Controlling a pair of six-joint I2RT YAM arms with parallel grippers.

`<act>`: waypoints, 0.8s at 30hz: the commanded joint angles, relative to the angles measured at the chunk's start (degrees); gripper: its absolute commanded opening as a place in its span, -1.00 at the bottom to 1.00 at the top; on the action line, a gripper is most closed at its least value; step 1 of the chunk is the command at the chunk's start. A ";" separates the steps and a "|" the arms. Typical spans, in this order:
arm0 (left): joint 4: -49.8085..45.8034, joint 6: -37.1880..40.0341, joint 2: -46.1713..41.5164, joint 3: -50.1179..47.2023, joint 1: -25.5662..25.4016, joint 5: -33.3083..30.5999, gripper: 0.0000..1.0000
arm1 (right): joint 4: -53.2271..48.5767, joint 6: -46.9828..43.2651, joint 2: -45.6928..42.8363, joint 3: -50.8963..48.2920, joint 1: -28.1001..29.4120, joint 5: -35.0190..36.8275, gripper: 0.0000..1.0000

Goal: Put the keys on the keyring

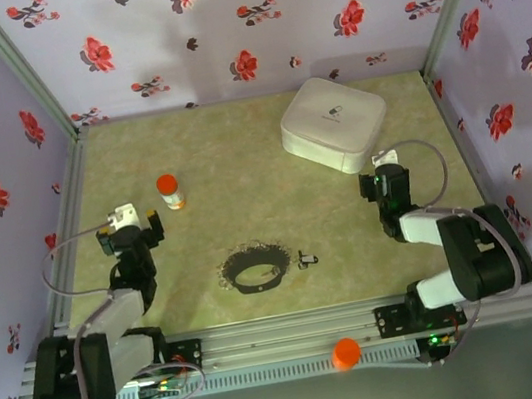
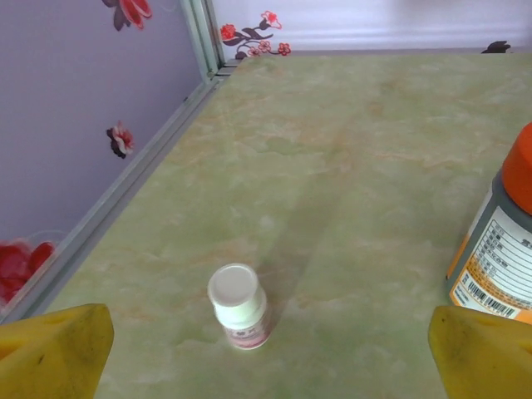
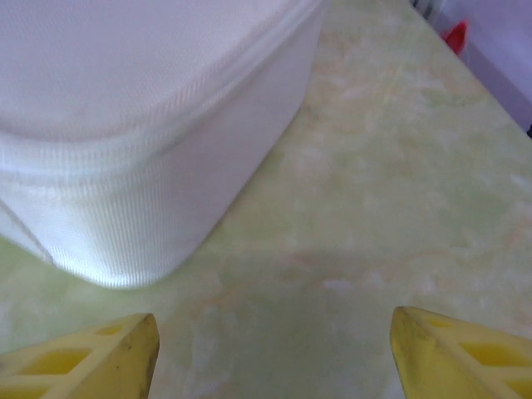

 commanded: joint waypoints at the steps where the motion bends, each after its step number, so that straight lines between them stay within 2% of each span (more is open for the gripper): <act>1: 16.25 2.35 6.75 -1.06 1.56 4.57 0.96 | 19.88 2.29 5.86 -4.07 -3.66 -2.77 0.48; 2: 19.58 3.18 9.33 -0.73 2.06 6.18 0.95 | 26.84 2.90 9.21 -5.12 -4.46 -3.62 0.48; 3: 22.22 3.79 12.14 -0.30 2.33 7.01 0.96 | 29.19 2.77 9.89 -5.54 -4.60 -3.90 0.49; 5: 22.81 3.02 17.85 1.66 3.44 8.57 0.97 | 16.58 3.26 5.64 -2.52 -4.91 -5.08 0.50; 7: 28.61 4.16 24.61 2.89 3.78 9.72 0.99 | 15.57 3.03 7.54 -0.51 -5.03 -5.60 0.50; 9: 15.83 1.84 21.19 6.90 4.18 8.55 0.99 | 12.23 4.69 7.05 0.74 -5.90 -4.68 0.52; 11: 13.11 1.16 22.72 9.75 4.62 4.52 1.00 | 12.34 5.59 7.41 0.96 -6.51 -4.06 0.52; 14: 15.76 0.46 22.67 8.40 4.40 5.42 0.99 | 11.50 5.59 7.15 1.14 -6.61 -4.14 0.55; 24: 12.18 0.46 22.63 10.23 4.94 7.82 0.99 | 11.66 5.70 7.29 1.14 -6.59 -4.13 0.64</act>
